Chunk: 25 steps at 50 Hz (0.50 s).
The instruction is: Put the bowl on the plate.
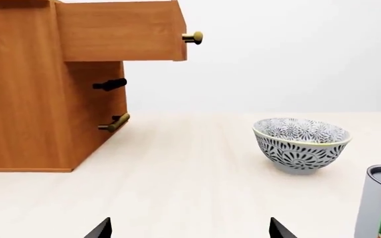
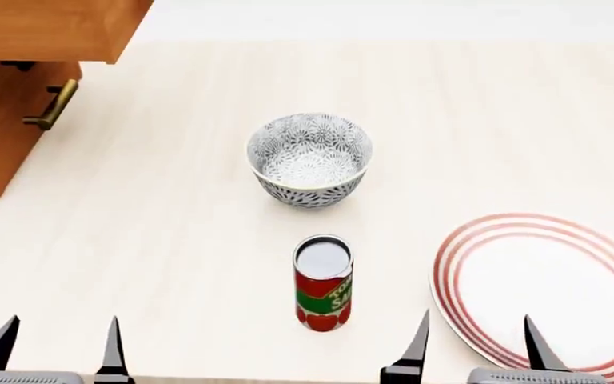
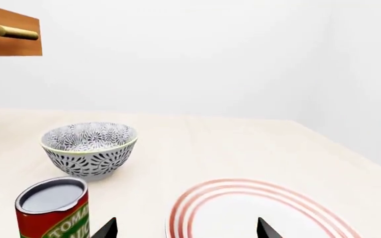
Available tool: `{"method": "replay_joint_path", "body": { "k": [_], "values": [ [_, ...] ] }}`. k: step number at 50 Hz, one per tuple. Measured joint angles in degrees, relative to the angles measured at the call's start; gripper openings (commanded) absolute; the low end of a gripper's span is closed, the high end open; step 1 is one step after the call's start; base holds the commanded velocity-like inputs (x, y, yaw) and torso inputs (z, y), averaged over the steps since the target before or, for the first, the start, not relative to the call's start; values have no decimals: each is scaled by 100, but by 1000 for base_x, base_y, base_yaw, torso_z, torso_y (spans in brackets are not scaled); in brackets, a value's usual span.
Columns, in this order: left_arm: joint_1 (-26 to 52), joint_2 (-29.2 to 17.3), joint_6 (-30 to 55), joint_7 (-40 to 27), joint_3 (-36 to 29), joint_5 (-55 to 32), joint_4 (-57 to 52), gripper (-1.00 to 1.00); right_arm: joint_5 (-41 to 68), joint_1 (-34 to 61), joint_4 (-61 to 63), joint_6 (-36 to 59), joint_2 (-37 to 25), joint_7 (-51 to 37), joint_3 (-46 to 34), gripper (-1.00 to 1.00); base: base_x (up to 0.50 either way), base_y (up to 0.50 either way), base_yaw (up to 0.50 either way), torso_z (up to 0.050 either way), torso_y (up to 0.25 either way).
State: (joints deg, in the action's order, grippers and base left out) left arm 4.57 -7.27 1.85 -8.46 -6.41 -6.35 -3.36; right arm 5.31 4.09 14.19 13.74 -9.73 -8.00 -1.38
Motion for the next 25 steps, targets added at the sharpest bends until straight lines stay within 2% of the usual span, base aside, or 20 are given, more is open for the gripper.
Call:
{"method": "replay_joint_path", "body": {
  "k": [25],
  "values": [
    [15,-111,-120,-84,-91,-119,121,100,269,73,136,98,-168,56,23,100,159,0,0,0,0]
  ]
}}
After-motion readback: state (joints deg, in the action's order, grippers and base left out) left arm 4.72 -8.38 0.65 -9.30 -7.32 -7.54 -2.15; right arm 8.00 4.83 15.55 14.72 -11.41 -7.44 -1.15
